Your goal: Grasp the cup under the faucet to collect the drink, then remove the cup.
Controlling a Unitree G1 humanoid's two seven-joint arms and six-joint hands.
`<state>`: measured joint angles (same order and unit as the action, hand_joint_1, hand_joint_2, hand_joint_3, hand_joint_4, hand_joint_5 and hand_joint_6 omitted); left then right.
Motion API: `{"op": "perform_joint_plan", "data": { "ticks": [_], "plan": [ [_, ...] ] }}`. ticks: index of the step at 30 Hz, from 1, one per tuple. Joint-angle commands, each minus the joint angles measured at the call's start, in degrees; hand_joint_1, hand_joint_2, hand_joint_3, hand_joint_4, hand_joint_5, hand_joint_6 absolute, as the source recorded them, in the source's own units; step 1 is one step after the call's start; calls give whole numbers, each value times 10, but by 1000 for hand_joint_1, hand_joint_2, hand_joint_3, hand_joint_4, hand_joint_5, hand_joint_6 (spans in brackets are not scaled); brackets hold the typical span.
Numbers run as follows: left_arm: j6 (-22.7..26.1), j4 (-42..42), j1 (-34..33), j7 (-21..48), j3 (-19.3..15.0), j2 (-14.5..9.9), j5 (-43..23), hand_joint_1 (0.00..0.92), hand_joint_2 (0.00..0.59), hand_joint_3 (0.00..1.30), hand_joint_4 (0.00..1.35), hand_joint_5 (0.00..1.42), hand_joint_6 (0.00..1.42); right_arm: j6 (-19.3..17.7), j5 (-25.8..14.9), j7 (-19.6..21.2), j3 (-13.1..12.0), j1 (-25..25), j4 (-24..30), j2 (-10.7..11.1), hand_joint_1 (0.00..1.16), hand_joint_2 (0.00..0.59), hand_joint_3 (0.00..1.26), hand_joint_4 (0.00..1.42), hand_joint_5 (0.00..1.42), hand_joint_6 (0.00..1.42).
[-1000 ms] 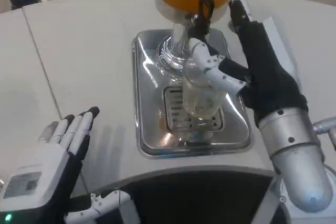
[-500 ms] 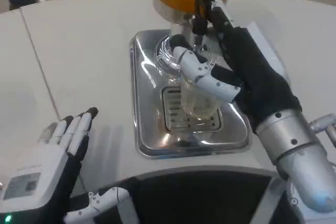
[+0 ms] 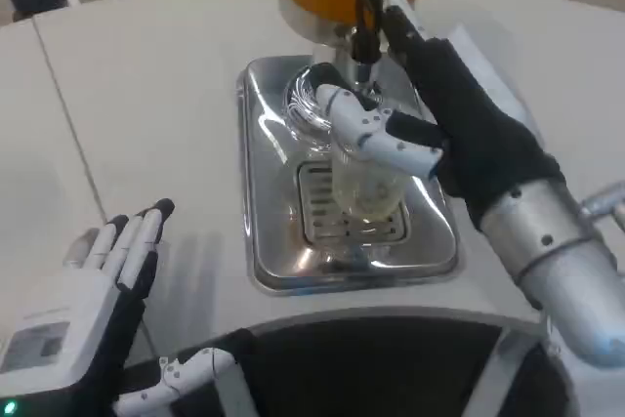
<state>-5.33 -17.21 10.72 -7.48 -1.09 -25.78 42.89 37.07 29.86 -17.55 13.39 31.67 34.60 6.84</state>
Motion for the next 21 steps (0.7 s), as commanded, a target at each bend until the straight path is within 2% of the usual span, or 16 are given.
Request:
{"op": "perform_joint_plan", "data": {
  "ticks": [1, 4, 8, 9, 10, 11, 13, 17, 21],
  "plan": [
    [-5, 9, -3, -5, 4, 8, -5, 62, 76, 0, 0, 0, 0, 35, 9, -52, 38, 32, -16, 33, 453, 471, 0, 0, 0, 0],
    [-3, 10, -5, -4, 4, 12, -6, 63, 76, 0, 0, 0, 0, 58, 1, -72, 50, 46, -13, 35, 390, 465, 0, 0, 0, 0],
    [-6, 13, -6, -4, 4, 13, -4, 63, 76, 0, 0, 0, 0, 81, 10, -103, 83, 79, -14, 55, 380, 463, 0, 0, 0, 0],
    [-6, 13, -6, -4, 4, 13, -3, 63, 76, 0, 0, 0, 0, 81, 27, -112, 102, 89, -15, 68, 353, 457, 0, 0, 0, 0],
    [-7, 14, -7, -5, 4, 13, -3, 63, 76, 0, 0, 0, 0, 75, 49, -137, 130, 110, -21, 90, 328, 466, 0, 0, 0, 0],
    [-7, 16, -7, -5, 4, 13, -3, 63, 76, 0, 0, 0, 0, 76, 70, -139, 148, 111, -20, 97, 316, 466, 11, 0, 0, 0],
    [-8, 20, -9, -4, 4, 15, -6, 63, 76, 0, 0, 0, 0, 86, 96, -152, 167, 115, -21, 100, 298, 455, 14, 0, 0, 0],
    [-8, 23, -11, -4, 6, 17, -6, 62, 76, 0, 0, 0, 0, 85, 147, -154, 179, 108, -16, 105, 272, 465, 14, 0, 0, 0],
    [-5, 28, -16, -2, 7, 20, -7, 58, 77, 0, 0, 0, 0, 90, 186, -174, 177, 99, -3, 104, 270, 469, 14, 0, 0, 0]
  ]
}}
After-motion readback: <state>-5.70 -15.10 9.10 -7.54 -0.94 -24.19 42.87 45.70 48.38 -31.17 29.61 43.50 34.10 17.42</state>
